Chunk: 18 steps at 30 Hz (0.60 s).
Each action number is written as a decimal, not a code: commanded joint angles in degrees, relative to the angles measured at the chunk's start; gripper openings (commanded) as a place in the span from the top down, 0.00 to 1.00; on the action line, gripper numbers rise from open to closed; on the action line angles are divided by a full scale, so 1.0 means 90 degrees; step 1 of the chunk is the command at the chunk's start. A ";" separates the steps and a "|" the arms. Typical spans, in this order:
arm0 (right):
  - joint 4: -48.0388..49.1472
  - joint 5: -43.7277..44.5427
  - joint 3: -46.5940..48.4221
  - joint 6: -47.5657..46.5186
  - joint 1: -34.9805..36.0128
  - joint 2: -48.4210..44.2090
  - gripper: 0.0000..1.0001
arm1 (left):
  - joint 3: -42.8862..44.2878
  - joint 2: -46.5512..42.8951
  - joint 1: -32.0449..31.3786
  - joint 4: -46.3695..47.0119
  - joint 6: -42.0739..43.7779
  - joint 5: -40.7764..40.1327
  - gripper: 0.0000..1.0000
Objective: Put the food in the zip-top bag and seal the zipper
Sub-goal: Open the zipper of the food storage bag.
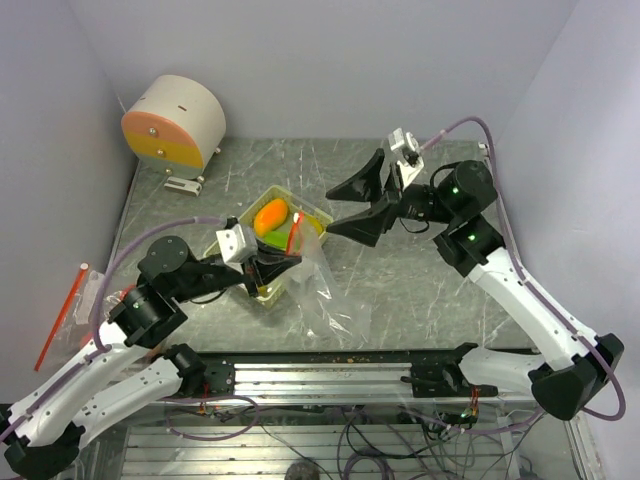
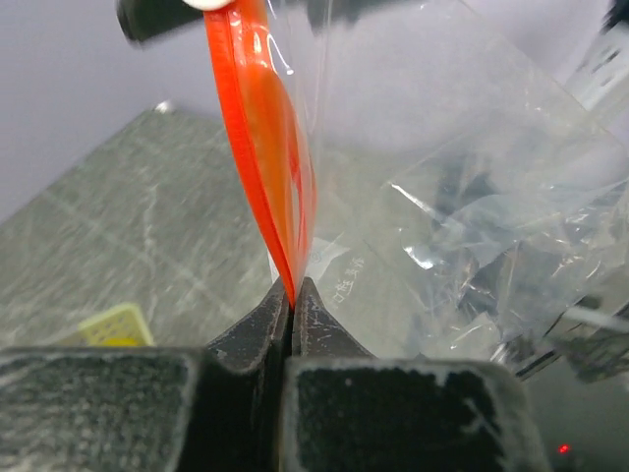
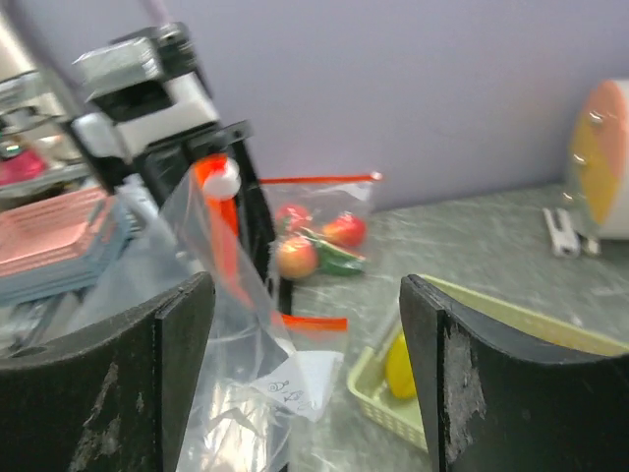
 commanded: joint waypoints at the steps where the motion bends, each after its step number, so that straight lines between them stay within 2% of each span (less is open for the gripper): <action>1: -0.2730 0.1693 0.0654 -0.0939 -0.0023 -0.0022 0.22 | 0.0086 -0.0003 -0.0026 -0.1393 0.1735 -0.0540 0.93; 3: -0.3518 0.2094 0.1171 -0.0811 -0.0026 0.0333 0.22 | 0.0004 -0.0024 -0.0023 -0.1603 0.2444 -0.0652 0.93; 5: -0.4082 0.2099 0.1523 -0.0677 -0.0023 0.0688 0.23 | 0.0020 0.0063 -0.0025 -0.2071 0.3043 -0.1024 0.93; 8: -0.4298 0.2049 0.1585 -0.0456 -0.0018 0.0877 0.24 | 0.0146 0.0376 -0.0026 -0.2562 0.3601 -0.1858 0.93; 10: -0.4364 0.2187 0.1579 -0.0371 0.0006 0.0935 0.25 | 0.0208 0.0613 -0.0022 -0.2748 0.3849 -0.2069 0.93; 18: -0.5229 0.3029 0.2024 -0.0499 0.0618 0.1479 0.26 | 0.0374 0.0928 -0.0261 -0.2365 0.4273 -0.1634 0.93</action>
